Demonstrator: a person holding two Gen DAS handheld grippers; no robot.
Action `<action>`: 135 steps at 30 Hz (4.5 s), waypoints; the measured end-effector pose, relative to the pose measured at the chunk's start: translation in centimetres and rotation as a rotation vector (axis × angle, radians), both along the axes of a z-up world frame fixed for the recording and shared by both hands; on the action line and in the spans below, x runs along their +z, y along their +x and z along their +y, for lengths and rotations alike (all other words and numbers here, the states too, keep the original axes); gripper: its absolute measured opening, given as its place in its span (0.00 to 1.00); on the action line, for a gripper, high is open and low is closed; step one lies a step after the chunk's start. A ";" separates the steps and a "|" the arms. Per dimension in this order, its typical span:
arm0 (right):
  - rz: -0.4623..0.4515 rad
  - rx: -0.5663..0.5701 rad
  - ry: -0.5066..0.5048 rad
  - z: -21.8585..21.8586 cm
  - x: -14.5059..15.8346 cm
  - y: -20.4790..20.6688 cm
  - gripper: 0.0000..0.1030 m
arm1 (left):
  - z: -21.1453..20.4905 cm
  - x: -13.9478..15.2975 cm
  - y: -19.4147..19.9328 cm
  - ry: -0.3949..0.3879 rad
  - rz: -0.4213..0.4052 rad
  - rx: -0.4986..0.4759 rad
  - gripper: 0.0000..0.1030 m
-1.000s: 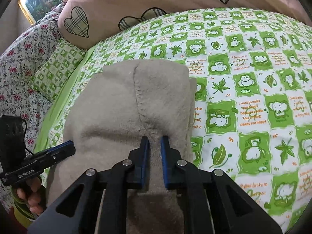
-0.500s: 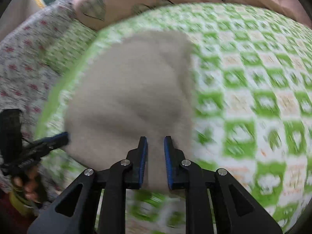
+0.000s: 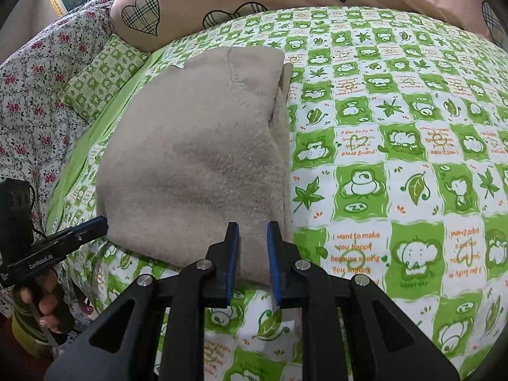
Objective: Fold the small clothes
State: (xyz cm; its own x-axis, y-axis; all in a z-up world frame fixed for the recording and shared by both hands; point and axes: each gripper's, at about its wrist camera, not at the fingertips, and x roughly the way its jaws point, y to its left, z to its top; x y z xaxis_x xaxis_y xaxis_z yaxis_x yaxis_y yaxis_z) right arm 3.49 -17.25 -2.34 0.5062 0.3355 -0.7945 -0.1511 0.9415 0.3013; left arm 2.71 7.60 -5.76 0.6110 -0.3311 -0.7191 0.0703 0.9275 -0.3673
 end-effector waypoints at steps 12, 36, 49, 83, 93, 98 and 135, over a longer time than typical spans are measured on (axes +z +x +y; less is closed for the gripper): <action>0.027 -0.069 -0.099 -1.1 0.9 -3.0 0.41 | -1.7 1.9 -2.5 0.129 -0.020 0.018 0.59; -0.022 -0.040 -0.042 0.6 2.7 -7.4 0.50 | -1.0 3.8 -6.9 0.321 -0.021 0.131 0.78; -0.014 -0.015 -0.029 1.8 2.6 -6.8 0.53 | -1.3 3.6 -5.9 0.361 0.003 0.146 0.79; 0.031 -0.043 0.155 -0.5 1.2 11.2 0.12 | 2.0 4.4 8.1 0.240 0.026 0.201 0.84; 0.027 -0.057 0.058 -1.0 -0.1 12.1 0.10 | 1.9 2.4 9.0 0.179 0.038 0.160 0.84; 0.016 -0.083 0.114 -1.6 1.6 10.8 0.21 | 2.1 3.3 8.0 0.203 0.023 0.171 0.84; -0.061 0.060 -0.050 3.5 3.2 -4.1 0.77 | -2.4 3.8 -3.3 0.431 0.048 0.204 0.86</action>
